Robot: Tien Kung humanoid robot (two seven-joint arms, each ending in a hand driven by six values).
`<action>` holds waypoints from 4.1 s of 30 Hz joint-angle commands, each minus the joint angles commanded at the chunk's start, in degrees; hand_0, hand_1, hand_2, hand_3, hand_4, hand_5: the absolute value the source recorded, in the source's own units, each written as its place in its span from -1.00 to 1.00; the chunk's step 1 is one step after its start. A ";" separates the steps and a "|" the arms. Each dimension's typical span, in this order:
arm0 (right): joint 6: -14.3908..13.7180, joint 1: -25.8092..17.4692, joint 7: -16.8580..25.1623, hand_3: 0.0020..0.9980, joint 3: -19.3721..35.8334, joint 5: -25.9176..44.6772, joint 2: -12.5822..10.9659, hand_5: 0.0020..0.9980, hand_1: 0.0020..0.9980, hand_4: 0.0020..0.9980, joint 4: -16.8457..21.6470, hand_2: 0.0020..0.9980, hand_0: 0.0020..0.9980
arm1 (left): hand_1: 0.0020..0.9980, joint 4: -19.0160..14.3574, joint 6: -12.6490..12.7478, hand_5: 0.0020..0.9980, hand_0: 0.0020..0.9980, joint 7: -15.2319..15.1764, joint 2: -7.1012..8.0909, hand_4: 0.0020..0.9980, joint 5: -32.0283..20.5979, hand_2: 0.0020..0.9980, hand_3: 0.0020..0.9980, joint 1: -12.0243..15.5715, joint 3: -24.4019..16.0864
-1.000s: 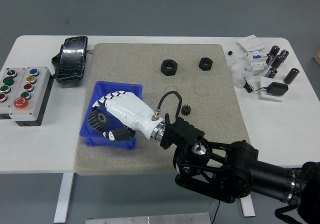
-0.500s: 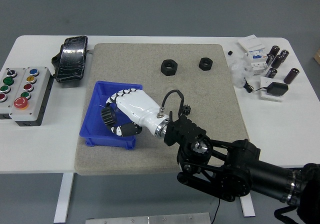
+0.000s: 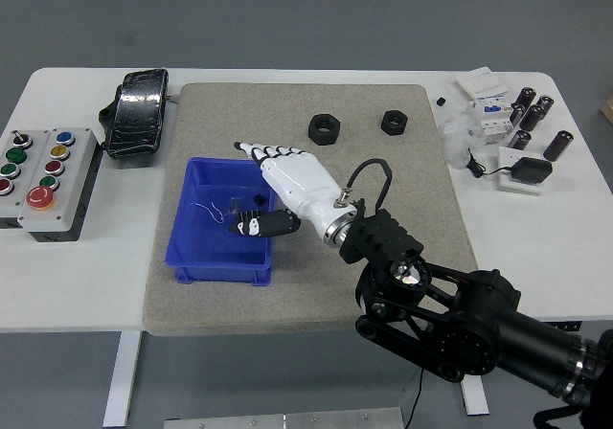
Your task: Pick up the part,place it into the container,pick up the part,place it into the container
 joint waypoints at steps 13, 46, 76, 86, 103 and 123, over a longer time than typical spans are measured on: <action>3.80 -7.55 -6.16 0.65 7.18 -1.04 -5.71 -0.31 0.39 0.53 -1.92 0.57 0.07 | 0.14 0.00 0.13 -0.25 0.32 -0.10 -0.01 0.39 0.04 0.09 0.24 0.02 -0.25; 1.48 -6.95 -3.50 0.04 3.56 0.97 -6.16 -0.89 -0.11 -0.16 -5.55 -0.23 -0.34 | 0.14 0.00 0.05 -0.25 0.31 -0.35 -0.05 0.39 -0.61 0.09 0.24 0.04 0.58; -2.75 6.10 7.68 0.39 -13.68 9.20 0.94 -0.53 0.55 -0.07 1.86 0.52 0.43 | 0.14 0.00 0.05 -0.19 0.32 0.00 -0.01 0.41 0.37 0.10 0.25 -0.02 -0.16; -1.68 5.11 5.47 0.42 -12.45 6.79 1.31 -0.51 0.57 0.07 0.16 0.55 0.44 | 0.14 0.00 -0.01 -0.19 0.32 0.00 -0.08 0.41 0.37 0.09 0.25 -0.14 -0.04; -3.58 2.24 5.16 0.83 -5.73 8.14 0.37 0.16 0.72 1.00 1.78 0.84 0.51 | 0.14 0.00 0.00 -0.19 0.32 -0.04 0.03 0.41 0.85 0.09 0.25 -0.08 -0.42; -3.44 -23.33 37.00 0.33 32.42 47.24 -4.08 0.10 0.33 0.85 -0.71 0.40 0.32 | 0.14 0.00 0.45 -0.23 0.32 -0.69 0.32 0.40 1.95 0.09 0.25 0.32 -1.81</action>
